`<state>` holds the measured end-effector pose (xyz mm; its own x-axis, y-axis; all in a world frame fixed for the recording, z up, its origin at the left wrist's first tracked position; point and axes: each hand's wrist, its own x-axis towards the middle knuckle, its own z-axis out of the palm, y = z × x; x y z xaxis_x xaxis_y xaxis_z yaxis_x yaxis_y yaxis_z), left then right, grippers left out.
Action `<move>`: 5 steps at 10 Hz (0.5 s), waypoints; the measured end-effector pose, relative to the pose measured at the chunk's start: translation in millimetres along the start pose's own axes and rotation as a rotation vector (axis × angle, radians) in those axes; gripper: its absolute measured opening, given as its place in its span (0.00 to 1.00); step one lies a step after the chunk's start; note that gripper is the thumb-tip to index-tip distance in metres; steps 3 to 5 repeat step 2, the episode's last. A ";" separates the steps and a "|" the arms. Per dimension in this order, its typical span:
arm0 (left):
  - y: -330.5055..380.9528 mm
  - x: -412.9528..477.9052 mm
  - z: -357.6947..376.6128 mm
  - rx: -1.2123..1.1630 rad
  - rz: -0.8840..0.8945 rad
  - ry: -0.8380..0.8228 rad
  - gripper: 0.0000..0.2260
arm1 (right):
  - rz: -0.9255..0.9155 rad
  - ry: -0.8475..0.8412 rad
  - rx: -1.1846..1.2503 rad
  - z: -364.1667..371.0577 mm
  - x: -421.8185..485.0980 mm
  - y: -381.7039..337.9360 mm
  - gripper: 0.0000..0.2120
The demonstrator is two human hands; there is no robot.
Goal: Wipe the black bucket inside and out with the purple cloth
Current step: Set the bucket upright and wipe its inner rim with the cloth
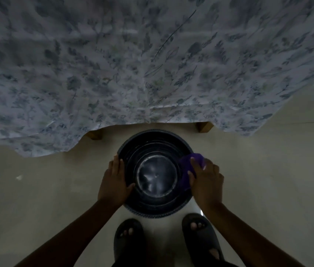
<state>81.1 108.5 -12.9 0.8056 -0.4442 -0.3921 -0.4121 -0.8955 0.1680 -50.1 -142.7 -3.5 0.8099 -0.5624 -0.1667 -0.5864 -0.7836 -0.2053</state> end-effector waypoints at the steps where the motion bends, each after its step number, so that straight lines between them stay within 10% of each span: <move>1: 21.4 5.1 -41.3 -0.010 -0.091 -0.103 0.41 | -0.048 -0.087 -0.004 -29.0 -2.2 -10.0 0.24; 5: 55.0 0.4 -102.0 -0.002 -0.062 -0.161 0.40 | -0.112 -0.192 0.084 -79.9 2.2 -31.8 0.27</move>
